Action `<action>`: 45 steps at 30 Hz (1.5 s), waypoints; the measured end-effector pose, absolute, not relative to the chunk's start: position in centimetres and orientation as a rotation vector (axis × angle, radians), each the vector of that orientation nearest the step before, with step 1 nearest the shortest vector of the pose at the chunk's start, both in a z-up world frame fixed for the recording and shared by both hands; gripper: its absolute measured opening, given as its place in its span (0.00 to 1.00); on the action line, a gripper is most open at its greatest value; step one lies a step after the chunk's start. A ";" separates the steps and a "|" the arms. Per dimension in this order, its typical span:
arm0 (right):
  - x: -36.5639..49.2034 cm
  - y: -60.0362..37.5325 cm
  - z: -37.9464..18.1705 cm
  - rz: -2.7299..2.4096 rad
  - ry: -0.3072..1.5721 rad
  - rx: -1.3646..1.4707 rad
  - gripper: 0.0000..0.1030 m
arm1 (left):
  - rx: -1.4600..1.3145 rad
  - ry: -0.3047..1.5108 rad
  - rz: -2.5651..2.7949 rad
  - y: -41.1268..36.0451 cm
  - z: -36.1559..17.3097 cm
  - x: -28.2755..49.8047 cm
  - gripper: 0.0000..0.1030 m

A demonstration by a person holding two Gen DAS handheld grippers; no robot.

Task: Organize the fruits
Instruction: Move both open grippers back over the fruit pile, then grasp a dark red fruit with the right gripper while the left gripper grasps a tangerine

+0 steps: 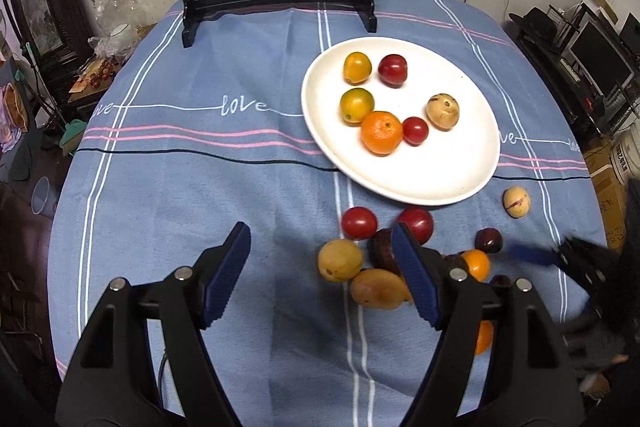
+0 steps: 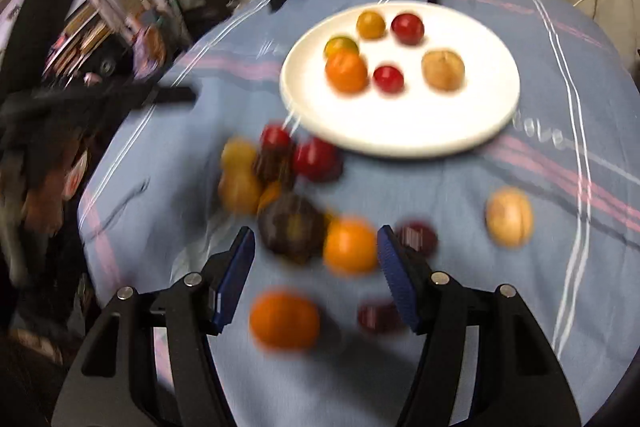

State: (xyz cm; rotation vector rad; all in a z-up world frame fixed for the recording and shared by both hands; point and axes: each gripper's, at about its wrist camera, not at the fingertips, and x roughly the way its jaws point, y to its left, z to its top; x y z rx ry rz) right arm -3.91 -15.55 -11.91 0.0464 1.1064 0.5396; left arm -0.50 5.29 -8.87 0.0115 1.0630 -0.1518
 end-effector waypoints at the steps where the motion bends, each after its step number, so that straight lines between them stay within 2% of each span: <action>1: -3.1 -14.6 -12.4 0.540 1.118 0.029 0.63 | 0.015 1.060 -0.153 5.3 -8.8 -0.6 0.72; 4: -2.4 -12.4 -13.1 0.554 1.115 -0.125 0.63 | 0.021 1.058 -0.139 5.8 -8.7 -1.0 0.73; 7: -2.5 -14.3 -12.4 0.471 1.070 -0.202 0.63 | -0.012 1.072 -0.108 7.3 -9.1 -1.4 0.74; 10: -1.8 -19.2 -11.6 0.349 1.081 -0.092 0.64 | -0.040 1.088 -0.101 8.0 -9.7 -1.6 0.74; 14: -4.3 -21.9 -10.5 0.444 1.106 0.045 0.65 | -0.017 1.083 -0.142 6.8 -9.8 -2.0 0.74; 18: -9.3 -20.7 -12.8 0.465 1.150 -0.134 0.65 | 0.006 1.085 -0.180 5.3 -9.8 -2.1 0.74; 22: -10.7 -19.6 -15.4 0.453 1.161 -0.227 0.64 | 0.032 1.094 -0.201 4.2 -9.8 -2.4 0.74; 24: -10.2 -19.5 -15.4 0.445 1.134 -0.198 0.63 | 0.046 1.094 -0.217 3.6 -9.7 -2.9 0.74; 27: -9.1 -18.9 -15.9 0.452 1.128 -0.180 0.54 | 0.067 1.095 -0.252 2.8 -9.6 -3.9 0.74; 28: -8.7 -18.6 -16.3 0.459 1.138 -0.183 0.45 | 0.074 1.098 -0.267 2.4 -9.7 -4.3 0.75; 31: -8.3 -18.2 -16.3 0.507 1.163 -0.192 0.31 | 0.111 1.110 -0.323 0.7 -10.1 -5.8 0.76; 45: -11.1 -23.8 -15.1 0.426 1.203 -0.050 0.31 | 0.182 1.238 -0.505 -8.3 -15.7 -7.7 0.74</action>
